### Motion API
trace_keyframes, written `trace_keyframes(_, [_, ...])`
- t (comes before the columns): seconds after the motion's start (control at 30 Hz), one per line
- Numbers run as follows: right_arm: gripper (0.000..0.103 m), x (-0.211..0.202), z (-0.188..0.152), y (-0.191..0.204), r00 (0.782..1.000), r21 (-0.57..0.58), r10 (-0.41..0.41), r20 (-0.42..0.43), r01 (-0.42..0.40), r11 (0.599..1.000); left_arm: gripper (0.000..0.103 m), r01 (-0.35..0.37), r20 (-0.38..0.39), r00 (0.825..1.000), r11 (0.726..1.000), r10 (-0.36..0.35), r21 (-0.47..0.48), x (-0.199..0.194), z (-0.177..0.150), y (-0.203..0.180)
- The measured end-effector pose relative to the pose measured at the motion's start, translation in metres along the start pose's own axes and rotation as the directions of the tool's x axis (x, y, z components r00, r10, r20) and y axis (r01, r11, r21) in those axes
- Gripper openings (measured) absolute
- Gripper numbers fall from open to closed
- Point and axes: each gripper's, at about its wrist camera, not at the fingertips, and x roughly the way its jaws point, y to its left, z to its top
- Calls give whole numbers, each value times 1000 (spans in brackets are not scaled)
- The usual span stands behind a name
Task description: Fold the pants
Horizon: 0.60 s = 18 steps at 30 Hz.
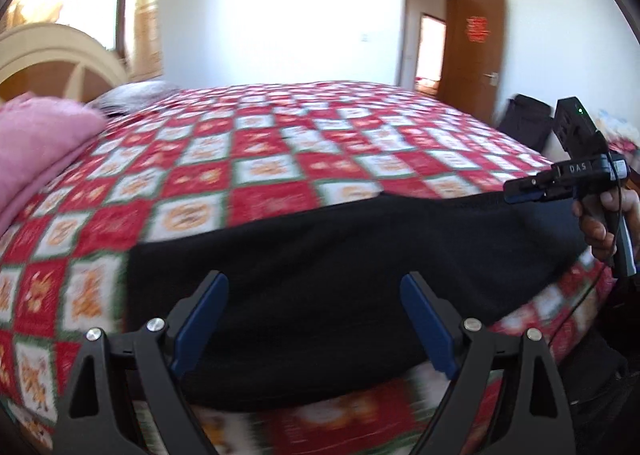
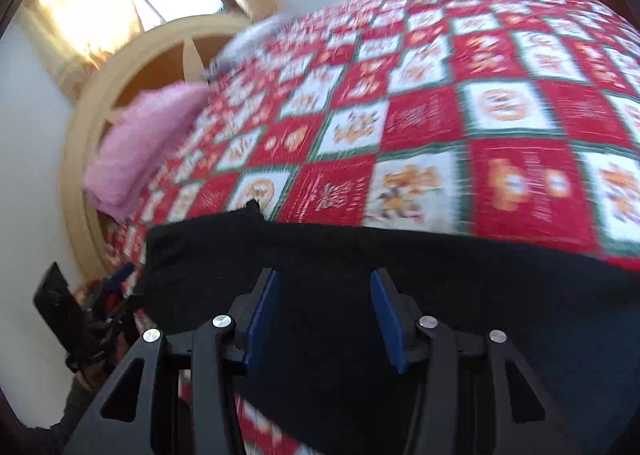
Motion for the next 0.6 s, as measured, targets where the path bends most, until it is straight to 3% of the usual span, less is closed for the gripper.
trace_keyframes(0.13, [50,-59,-22,-36,995,29,-84,61,82,996,91,95,-23,995,991,-94,91,10,11,-46])
trace_keyframes(0.27, [50,-131,-44,-85,965,137,-216,151,196,971,91,205,-48,979,963,-200,176,25,22,-97])
trace_keyframes(0.4, [50,-196,-58,-126,916,270,-323,240,256,928,88,307,-91,952,899,-294,311,37,28,-162])
trace_keyframes(0.5, [50,-230,-65,-149,883,342,-361,300,253,905,78,401,-152,916,844,-371,357,48,30,-201])
trace_keyframes(0.6, [50,-254,-72,-166,854,390,-387,347,244,888,65,440,-206,898,803,-389,402,63,28,-233])
